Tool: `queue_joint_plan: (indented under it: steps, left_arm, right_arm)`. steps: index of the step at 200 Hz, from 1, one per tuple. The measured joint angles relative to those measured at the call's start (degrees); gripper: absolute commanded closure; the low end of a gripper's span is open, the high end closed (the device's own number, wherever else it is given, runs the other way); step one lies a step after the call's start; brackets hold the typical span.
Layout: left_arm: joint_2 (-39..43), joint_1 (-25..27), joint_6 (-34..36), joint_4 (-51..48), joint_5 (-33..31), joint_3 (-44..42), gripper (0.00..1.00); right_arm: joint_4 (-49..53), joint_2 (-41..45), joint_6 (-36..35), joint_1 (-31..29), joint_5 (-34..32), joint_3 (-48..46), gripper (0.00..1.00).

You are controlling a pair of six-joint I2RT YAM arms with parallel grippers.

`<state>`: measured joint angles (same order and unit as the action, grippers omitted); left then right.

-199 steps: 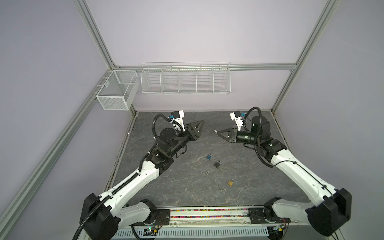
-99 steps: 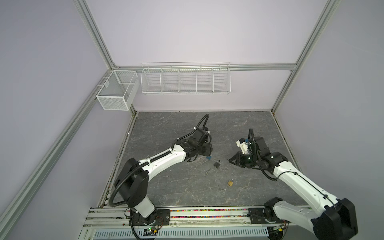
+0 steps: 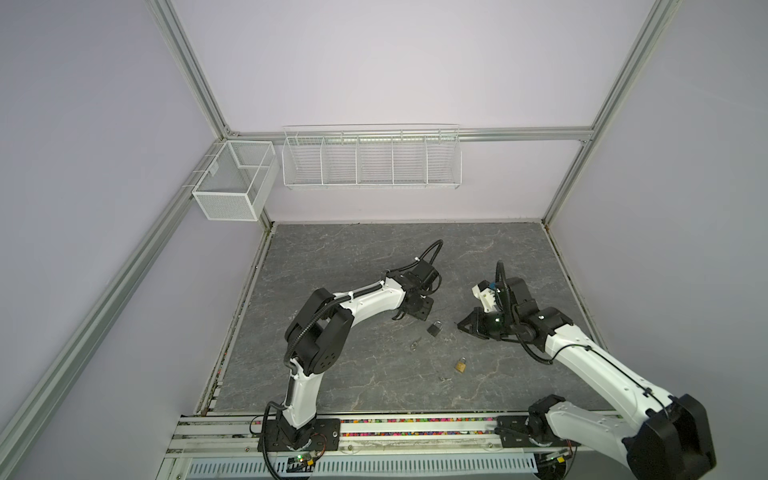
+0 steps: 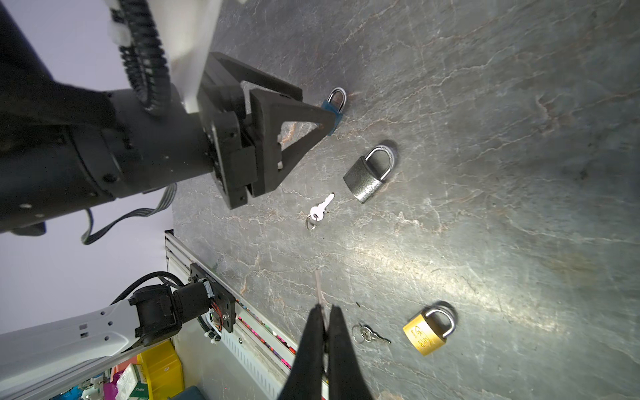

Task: Unlock with the key
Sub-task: 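Close the left gripper on the blue padlock body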

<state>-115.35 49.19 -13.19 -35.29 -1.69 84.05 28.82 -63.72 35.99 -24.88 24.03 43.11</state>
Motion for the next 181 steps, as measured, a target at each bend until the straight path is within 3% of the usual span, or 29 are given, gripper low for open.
queue_joint_plan:
  steps: [57, 79, 181]
  left_arm:
    - [-4.37, 1.42, 0.42, -2.32, -4.52, 3.17, 0.52]
    - [-5.27, 1.53, 0.42, -2.78, -4.81, 3.52, 0.57]
    - [-6.01, 1.57, -0.09, -3.43, -5.38, 4.61, 0.63]
  right_arm:
    - [-0.9, -0.7, 0.0, -0.15, 0.44, -0.07, 0.93]
    - [-1.09, -0.7, -0.02, -0.35, 0.66, -0.07, 0.93]
    - [-1.36, -0.7, -0.02, -0.5, 0.87, -0.44, 0.93]
